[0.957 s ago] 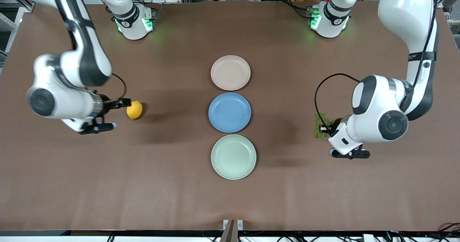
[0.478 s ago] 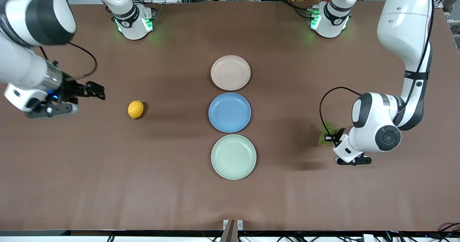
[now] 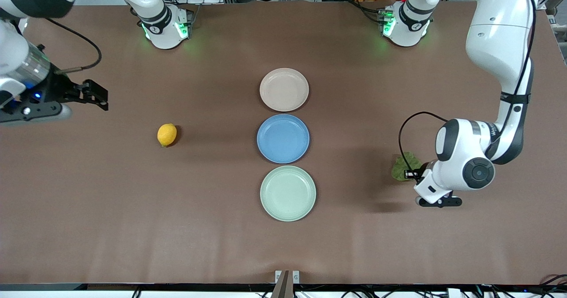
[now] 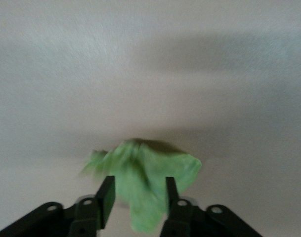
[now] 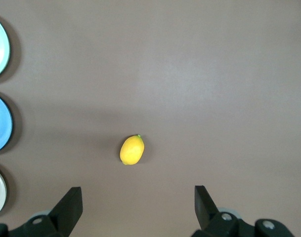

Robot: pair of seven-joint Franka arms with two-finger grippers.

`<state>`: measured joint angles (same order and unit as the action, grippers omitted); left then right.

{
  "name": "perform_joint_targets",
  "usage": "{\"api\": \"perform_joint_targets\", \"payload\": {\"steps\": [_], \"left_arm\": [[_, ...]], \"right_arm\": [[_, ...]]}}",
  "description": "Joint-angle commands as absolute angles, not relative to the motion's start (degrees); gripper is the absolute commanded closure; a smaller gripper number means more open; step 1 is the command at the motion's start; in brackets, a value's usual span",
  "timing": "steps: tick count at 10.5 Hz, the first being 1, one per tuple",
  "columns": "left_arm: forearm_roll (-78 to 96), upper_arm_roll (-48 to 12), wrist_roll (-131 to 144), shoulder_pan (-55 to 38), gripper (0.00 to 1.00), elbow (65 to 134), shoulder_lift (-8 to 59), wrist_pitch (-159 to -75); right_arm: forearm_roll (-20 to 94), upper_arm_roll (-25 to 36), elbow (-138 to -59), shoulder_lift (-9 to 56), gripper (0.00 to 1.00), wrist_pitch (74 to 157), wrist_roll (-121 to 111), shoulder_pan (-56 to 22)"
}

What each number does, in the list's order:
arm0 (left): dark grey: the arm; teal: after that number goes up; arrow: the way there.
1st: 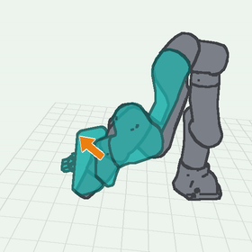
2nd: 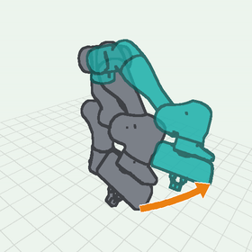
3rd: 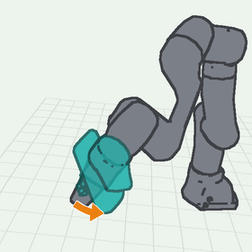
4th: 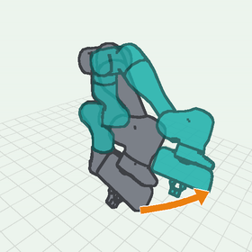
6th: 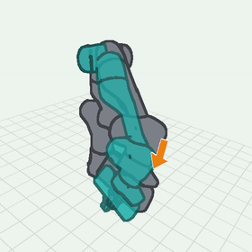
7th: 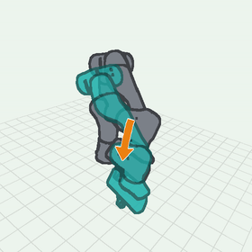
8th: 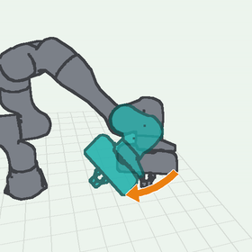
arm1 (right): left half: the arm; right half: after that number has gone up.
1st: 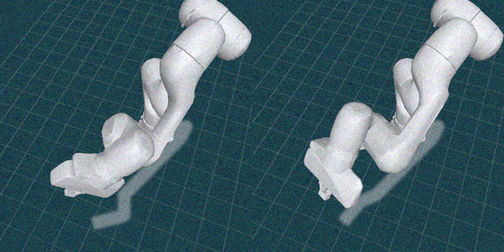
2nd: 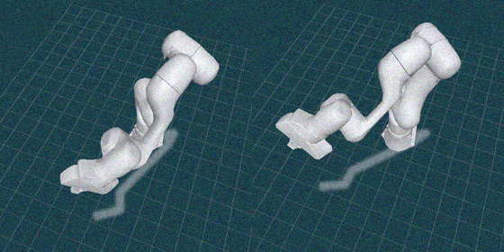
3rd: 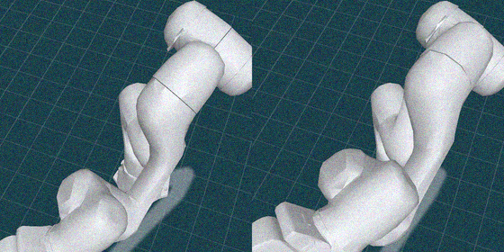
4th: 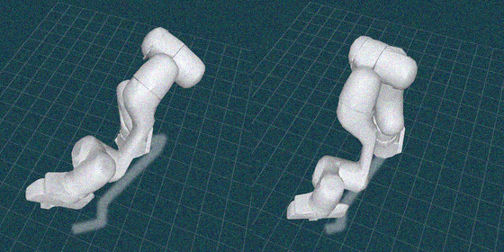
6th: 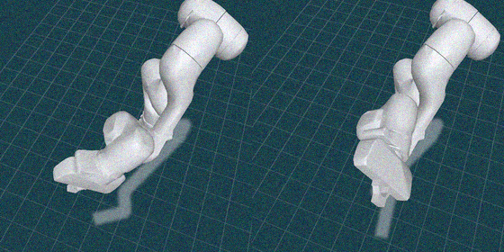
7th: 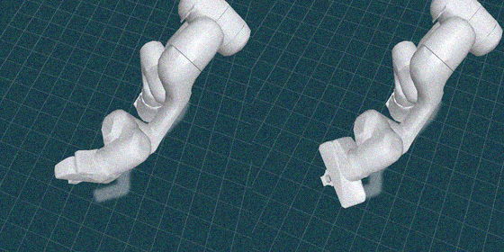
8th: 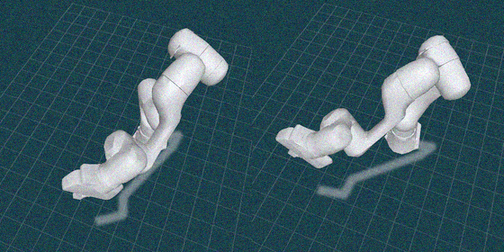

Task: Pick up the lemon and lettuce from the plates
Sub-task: 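Release the lettuce onto the table while the right gripper withdraws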

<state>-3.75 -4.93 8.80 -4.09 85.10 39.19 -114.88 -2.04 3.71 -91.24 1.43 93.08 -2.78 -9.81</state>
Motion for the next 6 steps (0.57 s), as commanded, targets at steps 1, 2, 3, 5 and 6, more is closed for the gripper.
{"api": "perform_joint_targets", "payload": {"steps": [1,2,3,5,6], "left_arm": [[-5.27,-5.27,5.72,-3.43,0.0,85.08,32.63,-114.0],[-5.27,-5.36,4.76,-2.38,0.0,84.99,30.08,-113.47],[-5.36,-5.36,3.62,-1.42,0.0,84.99,27.01,-113.29],[-3.88,-6.15,-2.17,2.09,0.0,84.99,20.42,-112.59],[-2.48,-6.15,-2.89,2.28,0.0,84.99,17.17,-111.54]], "right_arm": [[-2.82,3.43,-90.18,0.7,0.0,92.11,-2.72,-9.49],[-2.81,3.43,-90.26,0.09,0.0,92.02,-2.55,-9.58],[-2.81,3.34,-90.26,-0.52,0.0,91.59,-2.64,-9.67],[-2.72,3.34,-90.79,-1.4,0.0,91.23,-2.64,-9.67],[-2.72,3.34,-90.79,-1.41,0.0,90.97,-2.64,-9.67]]}}
